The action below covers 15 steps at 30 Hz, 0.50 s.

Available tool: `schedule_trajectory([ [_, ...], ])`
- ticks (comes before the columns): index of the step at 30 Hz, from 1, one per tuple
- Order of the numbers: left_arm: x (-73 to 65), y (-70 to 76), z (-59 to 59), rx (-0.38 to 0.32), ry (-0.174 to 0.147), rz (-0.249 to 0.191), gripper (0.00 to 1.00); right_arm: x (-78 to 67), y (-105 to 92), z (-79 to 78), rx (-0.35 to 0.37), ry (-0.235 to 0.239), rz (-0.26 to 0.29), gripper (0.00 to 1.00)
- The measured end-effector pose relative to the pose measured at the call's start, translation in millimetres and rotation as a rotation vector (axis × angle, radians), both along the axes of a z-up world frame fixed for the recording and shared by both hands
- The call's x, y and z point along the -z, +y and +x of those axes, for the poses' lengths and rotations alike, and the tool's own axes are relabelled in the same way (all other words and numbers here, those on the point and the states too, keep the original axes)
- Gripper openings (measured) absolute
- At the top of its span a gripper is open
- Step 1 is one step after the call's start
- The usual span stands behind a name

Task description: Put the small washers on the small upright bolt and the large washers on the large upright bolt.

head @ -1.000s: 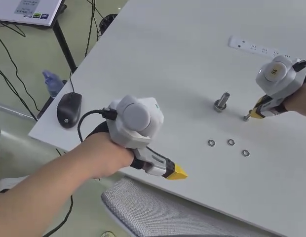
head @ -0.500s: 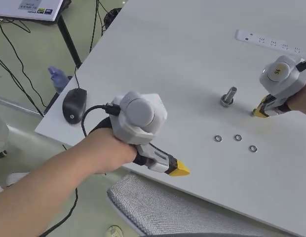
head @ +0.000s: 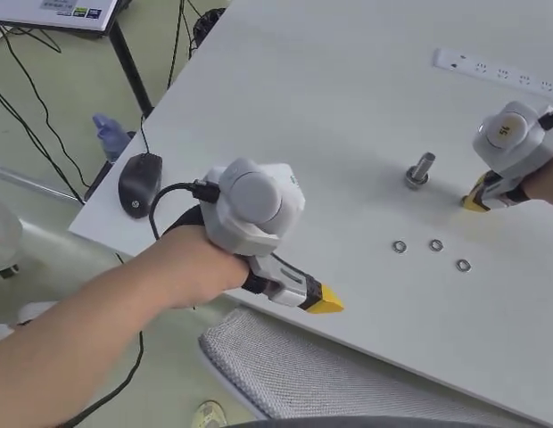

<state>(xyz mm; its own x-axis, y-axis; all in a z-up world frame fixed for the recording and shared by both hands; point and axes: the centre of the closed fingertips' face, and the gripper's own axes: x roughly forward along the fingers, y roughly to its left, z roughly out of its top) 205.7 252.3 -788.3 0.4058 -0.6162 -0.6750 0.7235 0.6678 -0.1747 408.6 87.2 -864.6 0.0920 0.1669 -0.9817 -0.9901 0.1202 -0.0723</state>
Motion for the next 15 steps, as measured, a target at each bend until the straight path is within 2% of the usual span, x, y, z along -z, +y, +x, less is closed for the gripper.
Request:
schedule_trajectory([
  [15, 1.0, 0.8, -2.6, 0.009, 0.005, 0.005, 0.87, 0.2, -2.0, -0.8, -0.001, 0.0, -0.003, 0.14],
])
